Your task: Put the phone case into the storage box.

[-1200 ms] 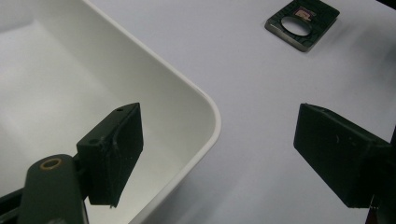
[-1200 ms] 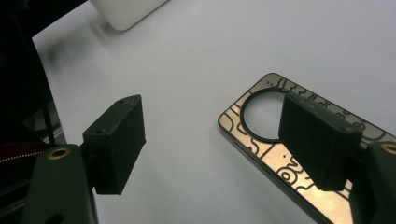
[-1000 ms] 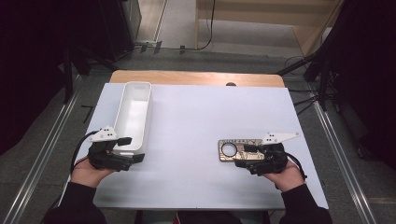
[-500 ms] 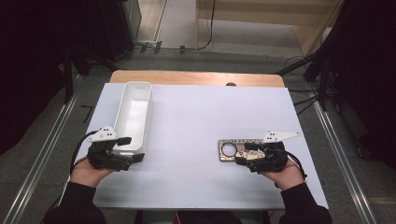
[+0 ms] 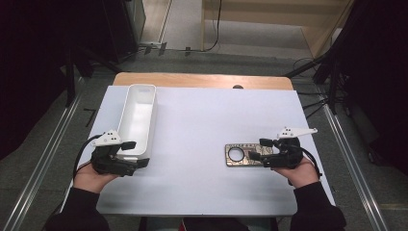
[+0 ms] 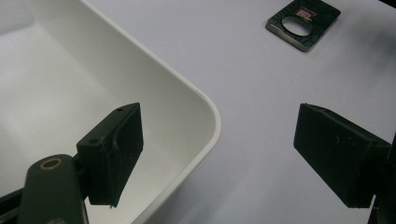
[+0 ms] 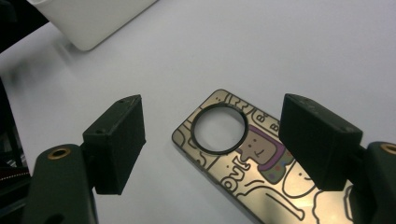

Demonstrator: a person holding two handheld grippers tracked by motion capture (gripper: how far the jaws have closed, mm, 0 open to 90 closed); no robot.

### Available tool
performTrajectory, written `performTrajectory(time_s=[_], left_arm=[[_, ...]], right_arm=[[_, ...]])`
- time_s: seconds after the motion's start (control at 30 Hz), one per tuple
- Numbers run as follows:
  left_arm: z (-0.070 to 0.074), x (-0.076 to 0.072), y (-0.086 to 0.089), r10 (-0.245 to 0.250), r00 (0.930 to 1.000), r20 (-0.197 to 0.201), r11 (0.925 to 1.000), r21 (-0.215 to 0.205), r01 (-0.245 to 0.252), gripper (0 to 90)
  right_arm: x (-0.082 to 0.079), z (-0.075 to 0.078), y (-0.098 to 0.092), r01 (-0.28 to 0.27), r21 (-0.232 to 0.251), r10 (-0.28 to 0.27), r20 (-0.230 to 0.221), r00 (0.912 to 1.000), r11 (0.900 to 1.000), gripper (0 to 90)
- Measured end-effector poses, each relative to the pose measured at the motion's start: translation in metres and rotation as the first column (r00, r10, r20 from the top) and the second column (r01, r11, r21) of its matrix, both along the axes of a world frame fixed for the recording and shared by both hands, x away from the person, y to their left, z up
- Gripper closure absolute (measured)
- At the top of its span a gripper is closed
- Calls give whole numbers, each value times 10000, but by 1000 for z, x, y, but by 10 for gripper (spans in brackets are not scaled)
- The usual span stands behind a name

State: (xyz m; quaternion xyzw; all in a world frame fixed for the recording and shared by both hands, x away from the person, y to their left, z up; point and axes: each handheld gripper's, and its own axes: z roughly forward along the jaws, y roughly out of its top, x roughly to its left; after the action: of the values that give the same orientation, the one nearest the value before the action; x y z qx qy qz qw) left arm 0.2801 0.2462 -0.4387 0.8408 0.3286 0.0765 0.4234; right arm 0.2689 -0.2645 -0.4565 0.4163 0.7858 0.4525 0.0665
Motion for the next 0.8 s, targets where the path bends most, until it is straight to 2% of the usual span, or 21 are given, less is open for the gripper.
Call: performTrajectory(time_s=[0.37,0.8], left_arm=[[0,0,0,-22,10000,-27,10000,28,22,154],[0,0,1,-4,10000,-3,10000,-15,4,154]], right_arm=[[13,1,-10,500,57,-500,-100,9987,9987,218],[26,-1,-17,823,-51,-823,-120,9965,9966,223]])
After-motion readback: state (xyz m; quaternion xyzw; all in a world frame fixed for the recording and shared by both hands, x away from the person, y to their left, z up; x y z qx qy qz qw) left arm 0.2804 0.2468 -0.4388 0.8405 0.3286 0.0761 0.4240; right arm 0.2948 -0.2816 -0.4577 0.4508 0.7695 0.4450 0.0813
